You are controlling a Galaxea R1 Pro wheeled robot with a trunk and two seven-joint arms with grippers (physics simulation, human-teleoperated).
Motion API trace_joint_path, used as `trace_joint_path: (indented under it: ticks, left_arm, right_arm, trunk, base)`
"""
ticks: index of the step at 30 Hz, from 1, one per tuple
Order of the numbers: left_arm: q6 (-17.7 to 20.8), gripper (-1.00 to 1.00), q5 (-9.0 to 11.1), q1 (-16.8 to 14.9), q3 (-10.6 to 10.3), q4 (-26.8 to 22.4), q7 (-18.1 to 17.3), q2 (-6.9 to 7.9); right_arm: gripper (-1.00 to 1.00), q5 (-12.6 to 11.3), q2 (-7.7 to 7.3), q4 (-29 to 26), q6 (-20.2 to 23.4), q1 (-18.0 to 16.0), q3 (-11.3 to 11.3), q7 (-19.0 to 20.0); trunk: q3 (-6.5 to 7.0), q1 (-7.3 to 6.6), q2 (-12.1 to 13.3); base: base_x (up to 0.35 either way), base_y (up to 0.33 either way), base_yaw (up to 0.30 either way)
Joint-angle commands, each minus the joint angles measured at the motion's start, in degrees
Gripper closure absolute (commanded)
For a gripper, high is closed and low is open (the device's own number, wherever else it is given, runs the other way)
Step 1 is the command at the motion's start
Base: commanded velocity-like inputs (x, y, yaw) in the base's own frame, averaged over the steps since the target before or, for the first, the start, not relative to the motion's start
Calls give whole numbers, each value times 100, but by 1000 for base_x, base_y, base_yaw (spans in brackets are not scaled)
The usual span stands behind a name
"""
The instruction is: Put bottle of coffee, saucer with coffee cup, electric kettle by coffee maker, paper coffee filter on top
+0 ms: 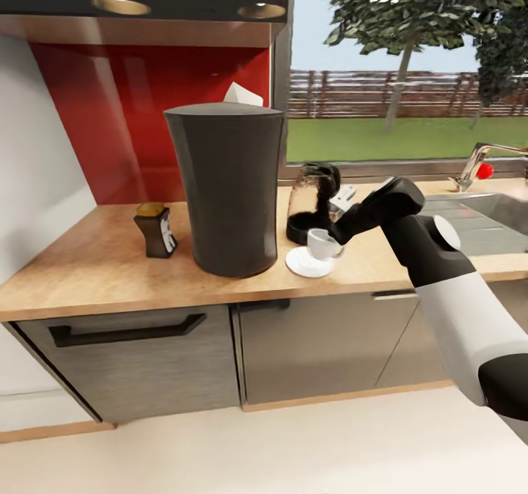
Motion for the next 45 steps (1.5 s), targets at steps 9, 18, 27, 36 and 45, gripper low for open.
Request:
trace_joint_path:
  ticks: [9, 18, 27, 36, 45]
  left_arm:
    - [19, -100, 11, -4, 8, 5, -21, 1]
    - [19, -100, 9, -4, 8, 5, -21, 1]
    - [19, -100, 8, -3, 8, 5, -21, 1]
    - [19, -100, 10, -1, 8, 5, -21, 1]
    - [19, -100, 11, -2, 8, 5, -21, 1]
  right_arm:
    - [100, 54, -4, 177, 24, -6, 10, 65]
    - [100, 54, 5, 213, 21, -6, 19, 65]
    - [100, 54, 12, 286, 21, -6, 19, 65]
    - [100, 54, 14, 310, 20, -6, 19, 65]
    - [100, 54, 14, 311, 20, -6, 19, 65]
  trunk:
    - [-5, 0, -3]
    - [-5, 0, -3]
    - [-5, 0, -3]
    - [-5, 0, -3]
    - [-5, 0, -3]
  base:
    - [0, 1, -35]
    - [77, 0, -1]
    - [109, 0, 0]
    - [19, 72, 0]
    - [0, 21, 0]
